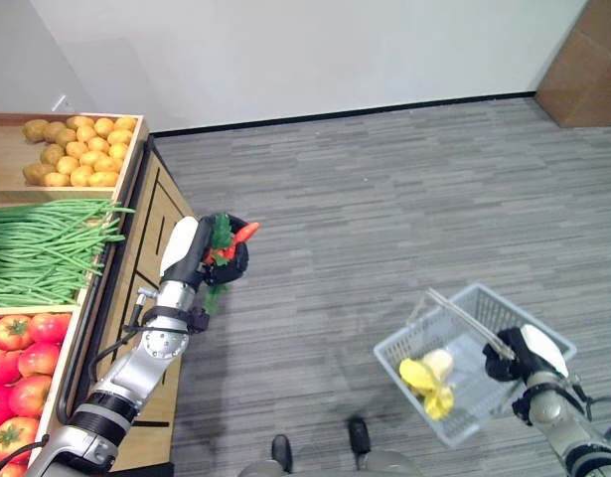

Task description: Get the vegetables into the basket

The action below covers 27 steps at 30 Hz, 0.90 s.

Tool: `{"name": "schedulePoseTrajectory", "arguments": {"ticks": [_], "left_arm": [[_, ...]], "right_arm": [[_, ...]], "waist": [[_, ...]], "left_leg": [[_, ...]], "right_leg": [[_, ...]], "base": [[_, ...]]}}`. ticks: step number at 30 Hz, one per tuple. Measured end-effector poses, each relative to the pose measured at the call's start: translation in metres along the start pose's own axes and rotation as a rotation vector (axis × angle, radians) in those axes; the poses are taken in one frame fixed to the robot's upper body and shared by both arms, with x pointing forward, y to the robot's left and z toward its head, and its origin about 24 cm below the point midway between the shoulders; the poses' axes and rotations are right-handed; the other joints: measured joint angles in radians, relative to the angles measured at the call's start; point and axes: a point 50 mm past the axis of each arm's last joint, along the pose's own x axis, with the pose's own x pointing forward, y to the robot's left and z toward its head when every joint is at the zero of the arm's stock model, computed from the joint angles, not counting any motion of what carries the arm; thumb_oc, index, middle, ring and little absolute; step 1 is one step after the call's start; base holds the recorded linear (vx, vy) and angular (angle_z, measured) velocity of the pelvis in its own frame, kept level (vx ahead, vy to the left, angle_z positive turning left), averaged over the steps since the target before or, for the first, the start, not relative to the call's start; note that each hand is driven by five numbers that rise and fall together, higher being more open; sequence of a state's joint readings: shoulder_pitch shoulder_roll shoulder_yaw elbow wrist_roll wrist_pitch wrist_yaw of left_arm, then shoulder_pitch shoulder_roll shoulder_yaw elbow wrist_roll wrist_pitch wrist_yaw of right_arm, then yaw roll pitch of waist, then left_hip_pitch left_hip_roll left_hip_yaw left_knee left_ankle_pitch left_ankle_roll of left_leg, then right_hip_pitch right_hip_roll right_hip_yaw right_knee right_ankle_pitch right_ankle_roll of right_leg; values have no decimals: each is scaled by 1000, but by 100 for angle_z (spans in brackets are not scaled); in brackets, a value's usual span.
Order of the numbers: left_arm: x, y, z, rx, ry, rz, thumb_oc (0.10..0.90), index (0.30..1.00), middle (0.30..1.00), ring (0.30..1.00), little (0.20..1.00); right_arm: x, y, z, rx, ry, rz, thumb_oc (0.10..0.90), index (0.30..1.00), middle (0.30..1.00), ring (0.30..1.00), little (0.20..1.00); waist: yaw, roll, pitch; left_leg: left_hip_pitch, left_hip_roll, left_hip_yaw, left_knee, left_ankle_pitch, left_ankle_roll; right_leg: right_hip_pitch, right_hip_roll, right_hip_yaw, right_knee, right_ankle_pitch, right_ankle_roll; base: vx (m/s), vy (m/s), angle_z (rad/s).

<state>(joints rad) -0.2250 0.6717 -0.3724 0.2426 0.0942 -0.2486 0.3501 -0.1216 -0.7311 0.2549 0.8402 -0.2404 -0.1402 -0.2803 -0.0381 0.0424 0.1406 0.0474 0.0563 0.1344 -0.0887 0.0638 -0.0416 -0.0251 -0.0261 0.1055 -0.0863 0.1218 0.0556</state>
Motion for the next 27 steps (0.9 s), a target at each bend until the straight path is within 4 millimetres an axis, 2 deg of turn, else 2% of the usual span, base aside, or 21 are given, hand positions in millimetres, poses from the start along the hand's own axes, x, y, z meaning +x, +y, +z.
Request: {"name": "schedulePoseTrajectory", "arguments": {"ticks": [1,3,7,15,21,27], "left_arm": [[2,-3,5,6,-28,-32,400,300,300,300,300],[4,-6,10,6,-54,-58,400,300,300,300,300],[13,-16,32,-5,-152,-123,400,300,300,300,300],[22,-35,61,-20,-277,-245,400,300,300,300,300],[21,-49,70,-41,-308,-302,400,300,300,300,300],[17,-64,78,-43,-340,-388,400,300,300,300,300]], "right_arm": [[4,-5,12,-26,-55,-7,400,300,300,300,300],[7,-9,21,-27,-94,-20,400,300,300,300,300],[19,-18,59,-43,-225,-43,400,300,300,300,300],[32,-34,109,-46,-368,-83,400,300,300,300,300],[32,-29,129,-46,-428,-67,400,300,300,300,300],[26,-12,159,21,-511,-31,400,300,300,300,300]], "waist": [[-2,0,0],[-2,0,0],[-1,0,0],[8,1,-1],[18,2,-1],[21,2,-1]], "left_leg": [[-2,0,2,0,0,0],[-3,0,4,0,0,0],[-3,0,6,0,0,0],[-2,0,4,0,1,1],[-2,0,4,0,1,1],[-2,0,4,0,1,1]], "right_leg": [[-3,0,2,0,1,1],[-6,0,3,0,2,1],[-6,-1,4,0,2,2],[-4,-1,1,0,2,2],[-5,-1,1,0,2,2],[-5,-1,2,0,2,2]], "base": [[-12,-3,-4],[-13,-3,-4],[0,0,0],[0,0,0],[0,0,0],[0,0,0]]}}
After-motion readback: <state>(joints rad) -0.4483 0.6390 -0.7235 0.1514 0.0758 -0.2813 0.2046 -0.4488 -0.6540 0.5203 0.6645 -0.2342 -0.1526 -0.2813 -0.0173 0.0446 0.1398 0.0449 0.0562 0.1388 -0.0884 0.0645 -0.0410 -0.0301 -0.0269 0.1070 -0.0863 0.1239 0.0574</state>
